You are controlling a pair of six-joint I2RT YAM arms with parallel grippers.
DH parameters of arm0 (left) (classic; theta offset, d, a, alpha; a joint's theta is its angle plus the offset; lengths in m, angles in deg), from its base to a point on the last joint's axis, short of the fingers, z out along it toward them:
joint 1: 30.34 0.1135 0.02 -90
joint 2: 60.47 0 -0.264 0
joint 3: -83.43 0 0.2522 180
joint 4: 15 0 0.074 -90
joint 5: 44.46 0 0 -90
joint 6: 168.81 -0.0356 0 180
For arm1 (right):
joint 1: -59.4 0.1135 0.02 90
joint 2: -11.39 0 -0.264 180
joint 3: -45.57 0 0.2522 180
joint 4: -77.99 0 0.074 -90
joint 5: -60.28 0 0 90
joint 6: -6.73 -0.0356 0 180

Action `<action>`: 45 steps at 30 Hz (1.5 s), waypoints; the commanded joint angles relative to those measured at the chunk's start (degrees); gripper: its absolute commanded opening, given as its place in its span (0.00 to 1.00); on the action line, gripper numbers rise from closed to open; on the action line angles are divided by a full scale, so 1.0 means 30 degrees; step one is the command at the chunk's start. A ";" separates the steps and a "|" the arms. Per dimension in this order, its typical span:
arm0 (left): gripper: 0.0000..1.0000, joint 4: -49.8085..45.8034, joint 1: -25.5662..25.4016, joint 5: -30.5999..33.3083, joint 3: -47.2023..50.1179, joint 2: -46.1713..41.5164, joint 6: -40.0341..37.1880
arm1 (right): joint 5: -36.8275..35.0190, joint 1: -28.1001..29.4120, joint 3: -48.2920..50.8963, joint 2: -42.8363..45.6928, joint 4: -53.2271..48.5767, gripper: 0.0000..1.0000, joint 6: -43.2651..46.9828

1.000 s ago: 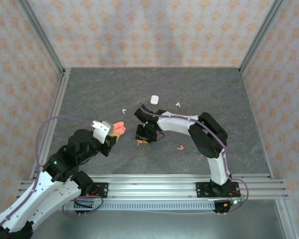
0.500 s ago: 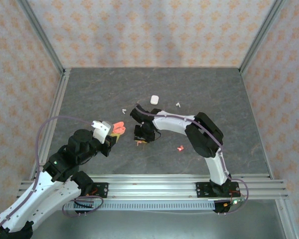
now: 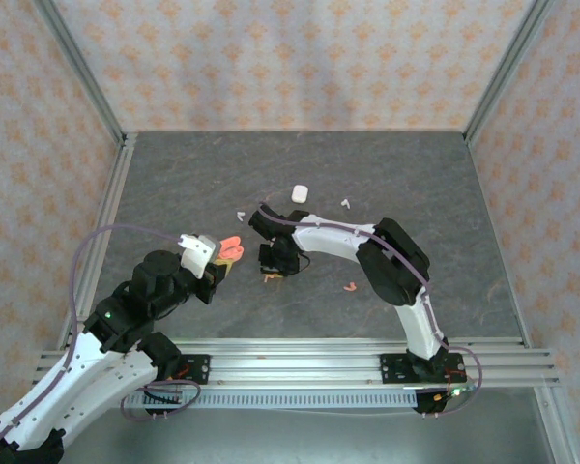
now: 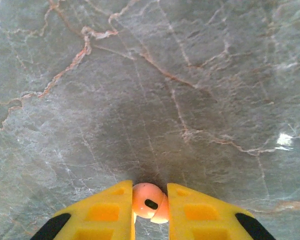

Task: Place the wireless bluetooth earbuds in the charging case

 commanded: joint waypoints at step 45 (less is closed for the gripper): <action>0.00 0.3231 0.0001 -0.0986 0.1360 0.0884 -0.0722 | -0.4267 -0.2110 0.0411 0.1197 -0.7021 0.28 1.3356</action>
